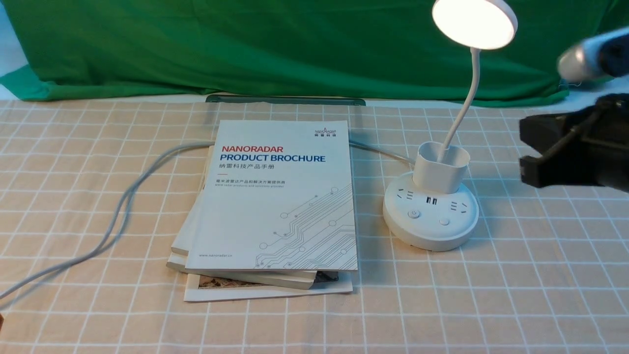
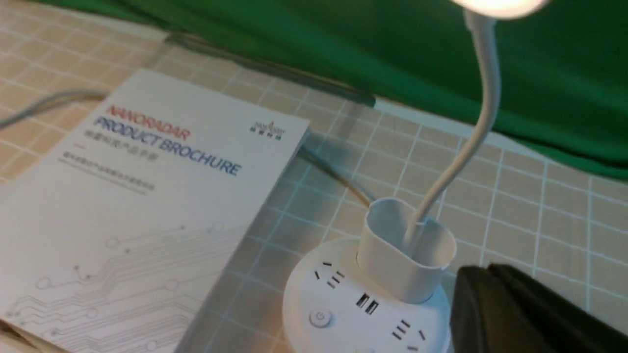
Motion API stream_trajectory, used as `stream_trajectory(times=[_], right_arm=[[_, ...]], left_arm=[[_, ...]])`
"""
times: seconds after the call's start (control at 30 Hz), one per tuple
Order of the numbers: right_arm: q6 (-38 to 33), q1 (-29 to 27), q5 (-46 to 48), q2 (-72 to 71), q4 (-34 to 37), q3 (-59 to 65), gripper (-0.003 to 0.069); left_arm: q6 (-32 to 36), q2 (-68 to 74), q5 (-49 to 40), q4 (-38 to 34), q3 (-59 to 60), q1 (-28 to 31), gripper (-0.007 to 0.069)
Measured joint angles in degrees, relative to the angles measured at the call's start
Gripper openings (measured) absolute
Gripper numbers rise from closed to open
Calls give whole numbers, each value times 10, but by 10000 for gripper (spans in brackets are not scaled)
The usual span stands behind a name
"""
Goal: Turn on the table lamp on the light coffee tablecloth with your hand.
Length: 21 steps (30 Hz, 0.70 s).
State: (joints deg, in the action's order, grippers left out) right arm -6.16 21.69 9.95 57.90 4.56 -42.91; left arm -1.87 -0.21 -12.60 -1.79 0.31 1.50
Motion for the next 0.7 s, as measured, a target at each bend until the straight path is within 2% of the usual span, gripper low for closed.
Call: stream_trajectory(times=[0.3, 0.5, 0.7], right_arm=[[1, 0, -17, -285, 0, 143, 41], [2, 0, 46, -400, 0, 167, 76], [-36, 0, 60, -457, 0, 195, 90]], left_arm=[[2, 0, 0, 0, 0, 0, 21], [3, 0, 0, 0, 0, 0, 21], [3, 0, 0, 0, 0, 0, 21]])
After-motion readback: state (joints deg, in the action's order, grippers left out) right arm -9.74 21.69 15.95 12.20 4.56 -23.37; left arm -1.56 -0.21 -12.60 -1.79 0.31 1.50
